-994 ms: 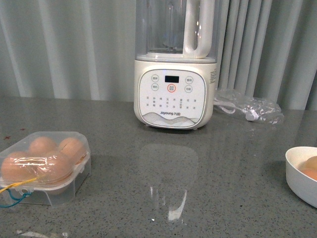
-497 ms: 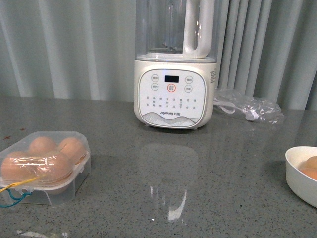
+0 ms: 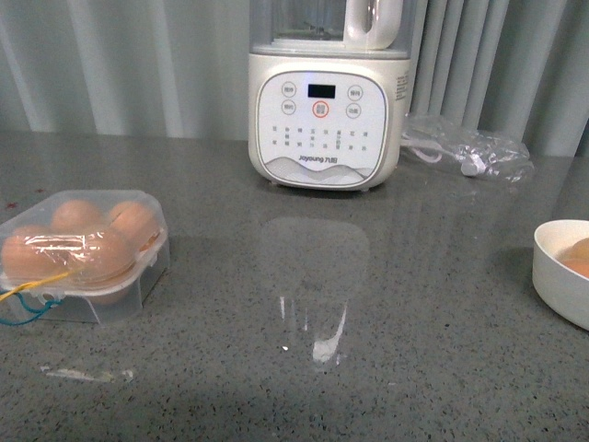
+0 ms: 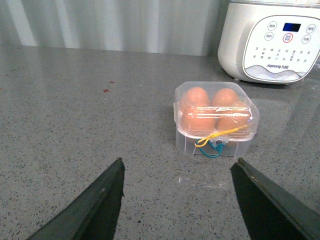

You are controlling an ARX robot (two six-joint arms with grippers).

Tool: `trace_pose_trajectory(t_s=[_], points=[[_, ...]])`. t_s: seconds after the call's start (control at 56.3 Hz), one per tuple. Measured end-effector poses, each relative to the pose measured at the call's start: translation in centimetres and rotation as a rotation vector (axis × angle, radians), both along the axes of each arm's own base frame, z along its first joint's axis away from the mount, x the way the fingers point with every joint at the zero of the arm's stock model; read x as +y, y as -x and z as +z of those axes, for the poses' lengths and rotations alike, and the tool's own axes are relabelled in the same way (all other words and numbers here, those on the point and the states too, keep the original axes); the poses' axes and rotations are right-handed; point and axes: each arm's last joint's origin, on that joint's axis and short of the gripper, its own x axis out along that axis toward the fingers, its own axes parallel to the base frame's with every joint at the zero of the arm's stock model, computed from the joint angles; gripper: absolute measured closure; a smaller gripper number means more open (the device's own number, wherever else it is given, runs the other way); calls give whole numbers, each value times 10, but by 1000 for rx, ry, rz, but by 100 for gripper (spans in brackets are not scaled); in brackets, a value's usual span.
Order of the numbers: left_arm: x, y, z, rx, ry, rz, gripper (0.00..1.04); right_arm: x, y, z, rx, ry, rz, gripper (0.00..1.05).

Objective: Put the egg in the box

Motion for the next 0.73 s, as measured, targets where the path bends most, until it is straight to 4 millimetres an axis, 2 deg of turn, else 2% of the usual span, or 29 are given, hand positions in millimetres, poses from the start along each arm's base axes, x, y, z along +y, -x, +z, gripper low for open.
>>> trace_pose_trajectory(t_s=[0.053, 0.089, 0.728], points=[[0, 0, 0, 0, 0, 0, 9, 0, 0, 0, 0, 0, 0, 7], [0, 0, 0, 0, 0, 0, 5, 0, 0, 0, 0, 0, 0, 7], [0, 0, 0, 0, 0, 0, 7, 0, 0, 0, 0, 0, 0, 7]])
